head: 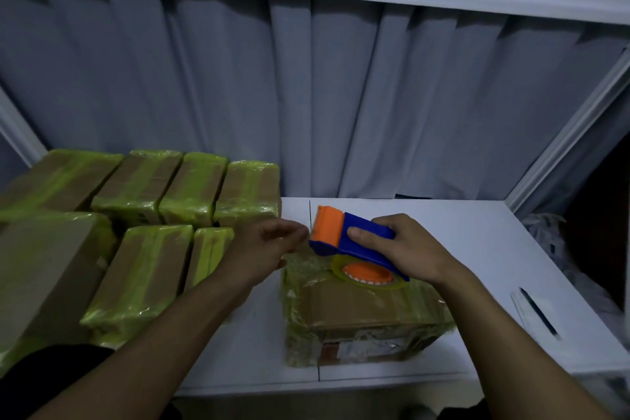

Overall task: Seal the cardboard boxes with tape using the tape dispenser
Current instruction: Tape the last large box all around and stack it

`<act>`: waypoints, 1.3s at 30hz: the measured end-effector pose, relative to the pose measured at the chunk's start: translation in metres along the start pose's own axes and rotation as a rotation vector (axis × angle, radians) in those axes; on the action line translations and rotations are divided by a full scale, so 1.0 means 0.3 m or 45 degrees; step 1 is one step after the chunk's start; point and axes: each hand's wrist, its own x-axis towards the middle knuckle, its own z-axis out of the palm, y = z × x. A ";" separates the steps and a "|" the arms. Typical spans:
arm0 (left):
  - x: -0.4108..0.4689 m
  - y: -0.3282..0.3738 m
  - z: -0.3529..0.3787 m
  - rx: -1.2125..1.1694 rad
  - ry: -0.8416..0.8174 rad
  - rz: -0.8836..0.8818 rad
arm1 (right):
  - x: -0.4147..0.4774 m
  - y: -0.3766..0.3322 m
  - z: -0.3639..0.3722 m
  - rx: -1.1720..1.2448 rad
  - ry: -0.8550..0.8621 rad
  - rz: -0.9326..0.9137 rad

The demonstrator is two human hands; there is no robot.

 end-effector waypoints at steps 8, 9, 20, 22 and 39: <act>0.004 0.002 0.004 -0.058 0.020 -0.034 | -0.008 0.002 0.020 -0.053 0.008 -0.002; 0.007 0.002 0.003 -0.060 0.010 -0.042 | -0.008 0.001 0.022 -0.059 0.016 -0.003; 0.014 -0.002 -0.061 -0.034 0.024 -0.141 | -0.018 -0.013 0.020 -0.230 0.018 -0.042; 0.019 -0.006 -0.106 -0.085 0.089 -0.142 | -0.015 -0.015 0.000 -0.283 0.028 -0.036; 0.044 -0.316 -0.262 -0.370 0.319 -0.492 | 0.062 -0.115 0.004 -0.813 -0.144 0.105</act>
